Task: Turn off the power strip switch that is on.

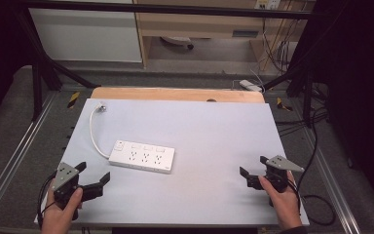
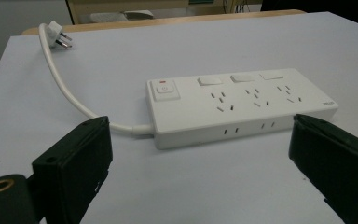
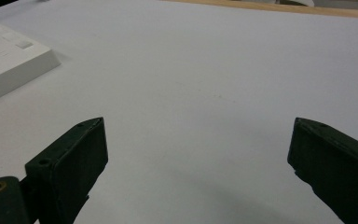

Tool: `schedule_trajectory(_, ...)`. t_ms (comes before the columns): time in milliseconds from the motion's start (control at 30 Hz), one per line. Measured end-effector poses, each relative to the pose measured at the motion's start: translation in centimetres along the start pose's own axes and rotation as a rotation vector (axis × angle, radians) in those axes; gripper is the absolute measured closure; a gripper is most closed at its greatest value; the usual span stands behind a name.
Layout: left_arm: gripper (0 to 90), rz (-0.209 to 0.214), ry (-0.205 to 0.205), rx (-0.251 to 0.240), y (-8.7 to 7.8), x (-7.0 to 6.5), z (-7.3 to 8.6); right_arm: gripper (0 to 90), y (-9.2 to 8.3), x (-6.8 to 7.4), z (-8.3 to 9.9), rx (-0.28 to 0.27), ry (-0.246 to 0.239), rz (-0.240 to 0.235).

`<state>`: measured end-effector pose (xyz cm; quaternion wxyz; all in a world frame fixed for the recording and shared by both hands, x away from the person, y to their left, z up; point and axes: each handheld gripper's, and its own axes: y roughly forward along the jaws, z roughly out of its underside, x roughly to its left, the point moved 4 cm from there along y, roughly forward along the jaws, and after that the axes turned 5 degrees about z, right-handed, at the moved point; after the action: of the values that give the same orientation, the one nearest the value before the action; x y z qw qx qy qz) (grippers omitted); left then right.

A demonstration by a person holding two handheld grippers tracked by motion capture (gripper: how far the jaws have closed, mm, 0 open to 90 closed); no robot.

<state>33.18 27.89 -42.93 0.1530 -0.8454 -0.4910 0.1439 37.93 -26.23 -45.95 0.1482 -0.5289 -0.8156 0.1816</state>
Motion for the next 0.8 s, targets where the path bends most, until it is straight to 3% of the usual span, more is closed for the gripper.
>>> schedule_trajectory(167, 6.1, -0.004, 0.000, -0.004, 0.0, 0.2, -0.1, 5.6, -0.2, -0.1, -0.1, -0.011, 0.011, 0.004)
schedule_trajectory(233, 6.1, -0.006, 0.004, -0.005, -0.1, 0.2, -0.1, 5.4, -0.3, -0.3, -0.2, -0.026, 0.022, 0.026)
schedule_trajectory(800, 6.1, 0.003, 0.008, 0.006, 0.1, 0.0, 0.0, 4.2, -0.9, -0.1, -1.0, -0.096, 0.049, 0.004)
